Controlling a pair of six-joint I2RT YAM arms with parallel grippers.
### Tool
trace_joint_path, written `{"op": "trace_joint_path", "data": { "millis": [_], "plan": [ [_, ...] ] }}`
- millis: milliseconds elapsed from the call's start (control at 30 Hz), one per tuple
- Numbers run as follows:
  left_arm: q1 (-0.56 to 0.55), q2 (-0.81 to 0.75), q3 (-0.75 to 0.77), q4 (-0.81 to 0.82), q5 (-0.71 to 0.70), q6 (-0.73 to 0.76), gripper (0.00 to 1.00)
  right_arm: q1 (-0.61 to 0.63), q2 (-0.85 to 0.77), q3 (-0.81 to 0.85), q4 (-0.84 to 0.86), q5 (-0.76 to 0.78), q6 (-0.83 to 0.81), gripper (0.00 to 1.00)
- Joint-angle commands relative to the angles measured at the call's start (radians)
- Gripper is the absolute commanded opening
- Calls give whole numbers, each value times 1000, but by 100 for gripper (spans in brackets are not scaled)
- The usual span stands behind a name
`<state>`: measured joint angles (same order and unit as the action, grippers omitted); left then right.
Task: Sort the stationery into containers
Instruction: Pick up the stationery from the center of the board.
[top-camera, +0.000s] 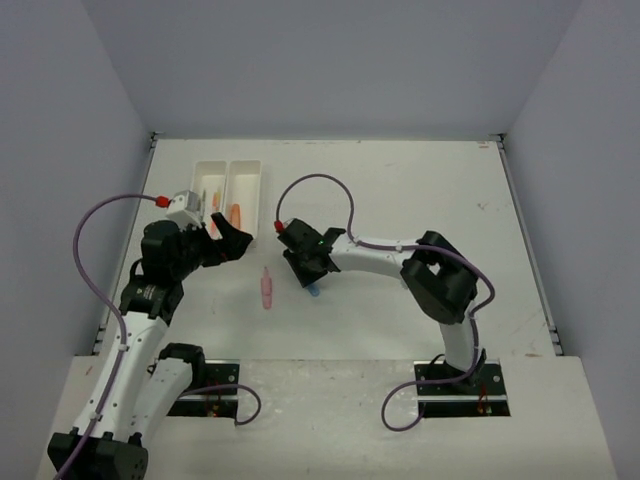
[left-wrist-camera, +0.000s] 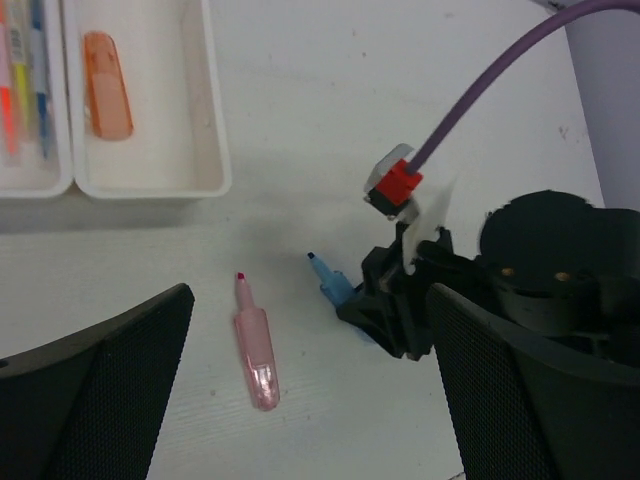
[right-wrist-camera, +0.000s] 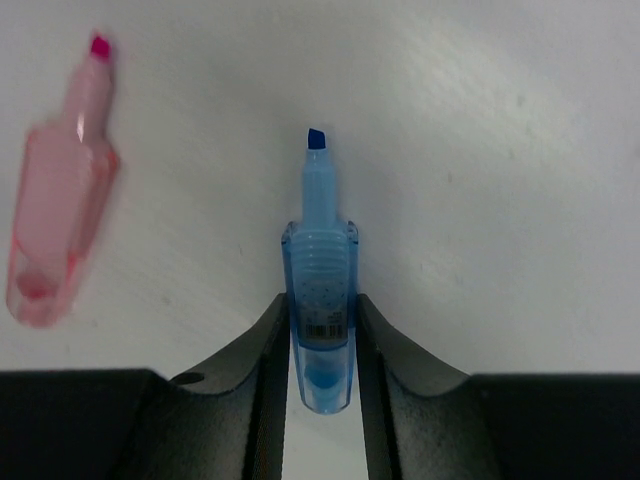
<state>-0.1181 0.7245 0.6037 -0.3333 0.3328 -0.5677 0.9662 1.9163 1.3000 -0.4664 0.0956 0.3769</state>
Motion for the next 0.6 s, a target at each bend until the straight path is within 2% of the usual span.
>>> {"op": "trace_joint_path", "data": {
  "millis": [0, 33, 67, 133, 167, 200, 233, 400, 533, 567],
  "plan": [
    [-91, 9, -134, 439, 215, -213, 99, 16, -380, -203, 266, -98, 60, 0],
    [-127, 17, -168, 534, 229, -255, 99, 17, -434, -258, 315, -131, 66, 0],
    [-130, 18, -182, 543, 217, -259, 98, 17, -473, -291, 319, -175, 64, 0],
    [-289, 37, -204, 711, 147, -340, 98, 19, -549, -346, 404, -236, 61, 0],
    [-328, 59, -195, 717, 67, -343, 98, 17, -568, -354, 423, -239, 62, 0],
    [-355, 61, -187, 715, 58, -342, 98, 17, -587, -363, 425, -237, 65, 0],
    [-381, 99, -176, 718, 16, -346, 94, 20, -615, -382, 447, -231, 72, 0],
    [-446, 228, -135, 753, -28, -379, 66, 24, -708, -402, 481, -203, 82, 0],
    [-480, 270, -124, 792, -38, -390, 32, 25, -715, -384, 450, -180, 74, 0],
    [-490, 274, -118, 792, -45, -390, 18, 25, -715, -377, 432, -151, 74, 0]
  ]
}}
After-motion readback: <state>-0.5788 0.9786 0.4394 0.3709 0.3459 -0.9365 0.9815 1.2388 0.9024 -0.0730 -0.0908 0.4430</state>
